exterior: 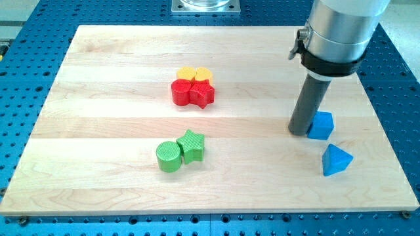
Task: Move the red star above the cube
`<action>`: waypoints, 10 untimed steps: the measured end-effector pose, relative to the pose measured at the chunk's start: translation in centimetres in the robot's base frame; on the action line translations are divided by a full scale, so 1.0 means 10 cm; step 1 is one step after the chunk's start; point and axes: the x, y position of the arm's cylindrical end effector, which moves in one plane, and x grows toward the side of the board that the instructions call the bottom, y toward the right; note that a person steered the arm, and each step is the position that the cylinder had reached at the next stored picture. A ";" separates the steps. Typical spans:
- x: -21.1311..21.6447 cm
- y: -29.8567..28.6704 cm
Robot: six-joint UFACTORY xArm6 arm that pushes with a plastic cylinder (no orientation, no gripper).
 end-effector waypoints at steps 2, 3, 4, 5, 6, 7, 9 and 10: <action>-0.06 -0.80; -0.33 -1.00; -0.38 -1.84; -0.68 -2.01; -0.96 -1.65; -0.97 -0.87; -1.06 -0.21; -1.00 -0.15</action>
